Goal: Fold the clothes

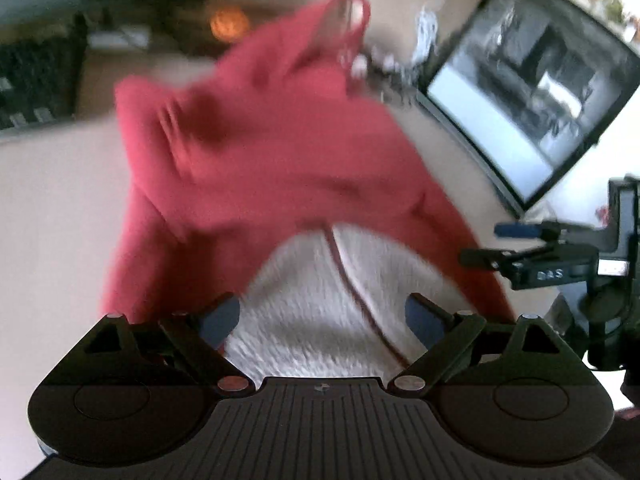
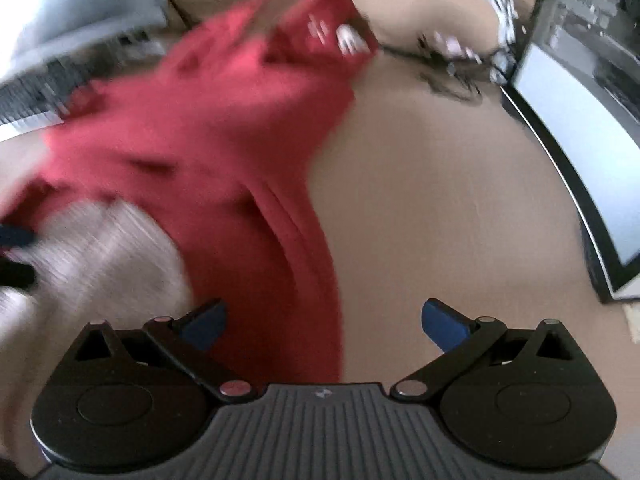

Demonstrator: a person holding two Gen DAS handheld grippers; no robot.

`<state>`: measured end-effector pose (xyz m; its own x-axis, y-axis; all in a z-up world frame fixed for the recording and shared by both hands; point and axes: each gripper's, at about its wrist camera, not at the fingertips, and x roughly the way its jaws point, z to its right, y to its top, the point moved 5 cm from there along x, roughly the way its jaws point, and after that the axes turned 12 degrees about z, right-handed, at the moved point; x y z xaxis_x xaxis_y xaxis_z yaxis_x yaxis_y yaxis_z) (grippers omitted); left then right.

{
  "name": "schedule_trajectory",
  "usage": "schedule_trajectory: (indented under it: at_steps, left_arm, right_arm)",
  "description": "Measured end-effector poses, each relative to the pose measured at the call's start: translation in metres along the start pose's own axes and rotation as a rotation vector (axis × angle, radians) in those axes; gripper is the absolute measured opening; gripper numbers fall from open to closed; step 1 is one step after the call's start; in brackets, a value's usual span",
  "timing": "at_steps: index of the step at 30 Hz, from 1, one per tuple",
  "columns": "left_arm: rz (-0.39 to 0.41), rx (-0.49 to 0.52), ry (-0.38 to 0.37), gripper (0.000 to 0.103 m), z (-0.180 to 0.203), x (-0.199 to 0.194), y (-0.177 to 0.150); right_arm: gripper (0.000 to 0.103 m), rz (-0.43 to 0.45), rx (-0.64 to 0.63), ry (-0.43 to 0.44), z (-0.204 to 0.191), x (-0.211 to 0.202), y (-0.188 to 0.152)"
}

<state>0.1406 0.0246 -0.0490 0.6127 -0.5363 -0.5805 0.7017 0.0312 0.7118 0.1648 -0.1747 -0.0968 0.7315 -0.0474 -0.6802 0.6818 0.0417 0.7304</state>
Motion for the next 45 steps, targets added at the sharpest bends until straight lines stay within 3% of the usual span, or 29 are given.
schedule_trajectory:
  at_steps: [4,9,16,19,25,30,35,39,43,45]
  left_arm:
    - [0.024,0.025,0.013,0.097,0.011,0.019,0.004]
    - [0.062,0.067,0.070,0.098,0.026,0.058,0.025]
    - [0.083,-0.033,0.159,0.097,0.016,0.116,0.076]
    - [0.096,-0.025,0.195,0.097,0.022,0.097,0.078]
    - [0.086,0.080,0.342,0.098,0.047,0.009,0.031]
    - [0.001,0.160,0.441,0.099,0.070,-0.041,-0.024]
    - [-0.034,0.278,0.463,0.099,0.080,-0.043,-0.063]
    - [0.004,0.357,0.454,0.099,0.083,-0.050,-0.080]
    - [0.058,0.371,0.446,0.099,0.074,-0.065,-0.093]
    - [0.062,0.357,0.469,0.099,0.067,-0.069,-0.098]
  right_arm:
    - [0.103,-0.016,0.069,0.021,0.017,0.020,0.000]
    - [0.103,0.029,0.016,0.053,0.033,0.049,0.026]
    - [0.103,0.071,-0.034,0.106,0.057,0.111,0.072]
    - [0.103,0.073,-0.028,0.169,0.061,0.126,0.078]
    - [0.103,0.095,-0.043,0.240,0.065,0.127,0.075]
    - [0.103,0.178,-0.036,0.299,0.077,0.093,0.088]
    - [0.103,0.301,0.009,0.286,0.099,0.032,0.095]
    - [0.103,0.312,0.008,0.286,0.108,-0.020,0.070]
    - [0.103,0.270,-0.133,0.245,0.102,-0.066,0.014]
    - [0.103,0.223,-0.146,0.215,0.100,-0.073,-0.016]
